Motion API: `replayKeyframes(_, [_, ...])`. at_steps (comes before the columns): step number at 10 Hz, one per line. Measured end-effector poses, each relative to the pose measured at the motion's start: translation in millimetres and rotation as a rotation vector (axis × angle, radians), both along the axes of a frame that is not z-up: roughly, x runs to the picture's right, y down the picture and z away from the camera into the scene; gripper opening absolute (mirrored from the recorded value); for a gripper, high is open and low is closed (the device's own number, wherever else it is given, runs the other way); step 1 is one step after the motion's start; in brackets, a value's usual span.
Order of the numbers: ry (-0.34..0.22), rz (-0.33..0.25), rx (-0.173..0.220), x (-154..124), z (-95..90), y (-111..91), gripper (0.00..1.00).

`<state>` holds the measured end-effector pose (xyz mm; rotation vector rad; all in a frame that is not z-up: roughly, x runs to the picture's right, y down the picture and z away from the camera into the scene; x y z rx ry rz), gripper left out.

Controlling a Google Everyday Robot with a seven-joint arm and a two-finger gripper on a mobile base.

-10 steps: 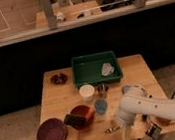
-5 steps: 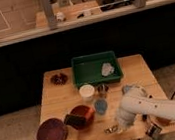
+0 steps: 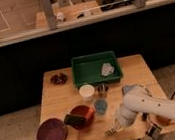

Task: Place fork in paper cup

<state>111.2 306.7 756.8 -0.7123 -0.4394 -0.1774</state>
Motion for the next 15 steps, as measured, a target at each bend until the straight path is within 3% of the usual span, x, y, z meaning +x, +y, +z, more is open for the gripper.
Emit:
replayKeyframes(2, [0.004, 0.039, 0.005, 8.3, -8.9, -25.3, 0.0])
replayKeyframes(5, [0.011, 0.157, -0.03, 28.9, -22.5, -86.9, 0.0])
replayKeyframes(8, [-0.079, 0.311, -0.1, 27.0, -16.1, -156.4, 0.0])
replayKeyframes(11, [-0.197, 0.434, -0.175, -11.9, -24.4, -193.4, 0.0])
replayKeyframes(15, [-0.305, 0.526, -0.207, -32.3, -51.8, -222.5, 0.0])
